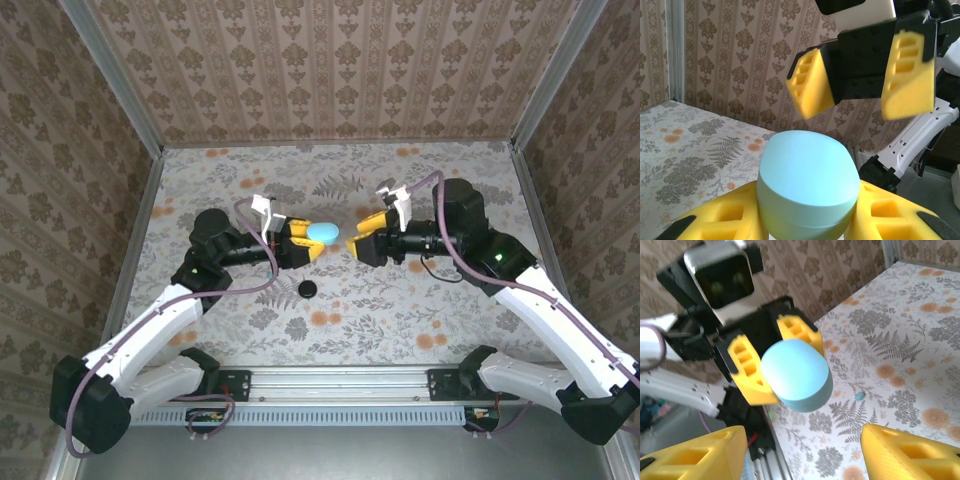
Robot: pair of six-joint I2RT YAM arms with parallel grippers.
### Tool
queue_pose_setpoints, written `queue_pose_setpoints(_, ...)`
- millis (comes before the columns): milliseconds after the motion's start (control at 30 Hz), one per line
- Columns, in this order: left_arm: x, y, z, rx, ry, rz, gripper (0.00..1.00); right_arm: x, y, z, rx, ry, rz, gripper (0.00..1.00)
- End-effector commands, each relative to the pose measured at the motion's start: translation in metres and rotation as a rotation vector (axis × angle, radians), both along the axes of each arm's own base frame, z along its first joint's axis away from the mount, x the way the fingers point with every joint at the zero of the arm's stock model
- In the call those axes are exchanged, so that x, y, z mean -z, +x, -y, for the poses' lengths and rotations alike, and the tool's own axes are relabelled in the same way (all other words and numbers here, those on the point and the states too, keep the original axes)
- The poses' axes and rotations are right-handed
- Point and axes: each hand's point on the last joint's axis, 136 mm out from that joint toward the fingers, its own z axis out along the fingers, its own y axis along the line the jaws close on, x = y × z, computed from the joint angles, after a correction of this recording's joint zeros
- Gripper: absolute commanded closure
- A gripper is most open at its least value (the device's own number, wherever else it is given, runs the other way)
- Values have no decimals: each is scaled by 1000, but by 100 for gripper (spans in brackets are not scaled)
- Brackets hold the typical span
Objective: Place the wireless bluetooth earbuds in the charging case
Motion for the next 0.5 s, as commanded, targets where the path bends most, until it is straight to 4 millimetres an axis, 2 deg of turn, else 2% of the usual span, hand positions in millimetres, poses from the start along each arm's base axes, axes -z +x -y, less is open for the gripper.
queue_pose_setpoints(0,-14,-9,-4,34,-9,20,86,-5,-13,-4,-109,-51,154,36)
queue_pose_setpoints(267,-12,-13,-4,57,-4,-6,86,-2,-22,-24,-217,-22,152,33)
queue_pose_setpoints(467,-15,-16,-3,77,-5,-15,87,-1,-18,-34,-241,-3,150,32)
